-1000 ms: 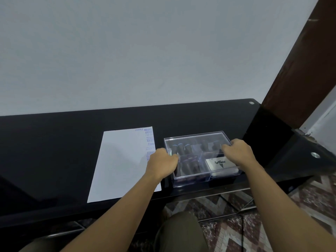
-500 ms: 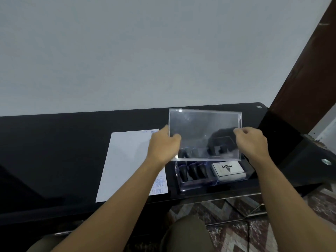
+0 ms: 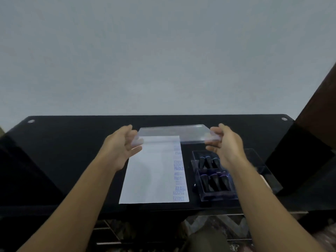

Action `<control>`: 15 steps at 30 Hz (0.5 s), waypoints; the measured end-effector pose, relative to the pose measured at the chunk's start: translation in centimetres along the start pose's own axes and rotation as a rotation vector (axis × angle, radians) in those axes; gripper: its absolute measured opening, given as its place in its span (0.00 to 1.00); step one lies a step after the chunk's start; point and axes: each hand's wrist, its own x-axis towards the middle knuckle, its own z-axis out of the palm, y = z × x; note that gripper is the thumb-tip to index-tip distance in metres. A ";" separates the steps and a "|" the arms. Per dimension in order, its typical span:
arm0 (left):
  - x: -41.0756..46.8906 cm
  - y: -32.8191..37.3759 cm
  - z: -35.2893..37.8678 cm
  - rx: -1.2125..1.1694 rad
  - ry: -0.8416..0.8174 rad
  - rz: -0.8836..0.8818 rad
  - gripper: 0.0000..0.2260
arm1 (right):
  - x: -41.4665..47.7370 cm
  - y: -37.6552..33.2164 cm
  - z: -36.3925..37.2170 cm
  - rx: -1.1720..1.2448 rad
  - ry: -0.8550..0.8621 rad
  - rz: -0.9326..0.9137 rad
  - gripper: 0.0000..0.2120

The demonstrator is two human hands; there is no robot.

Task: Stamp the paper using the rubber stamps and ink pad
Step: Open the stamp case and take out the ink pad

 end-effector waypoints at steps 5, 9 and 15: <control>1.7 -0.8 -5.4 0.111 0.080 0.014 0.07 | -0.4 3.3 3.8 -0.205 -0.154 0.019 0.08; 3.4 -1.0 -8.9 0.140 0.188 0.051 0.05 | -0.3 6.3 7.7 -0.278 -0.217 0.054 0.10; 6.5 -0.5 -13.6 0.187 0.321 0.047 0.04 | 0.0 9.8 13.8 -0.402 -0.304 0.093 0.14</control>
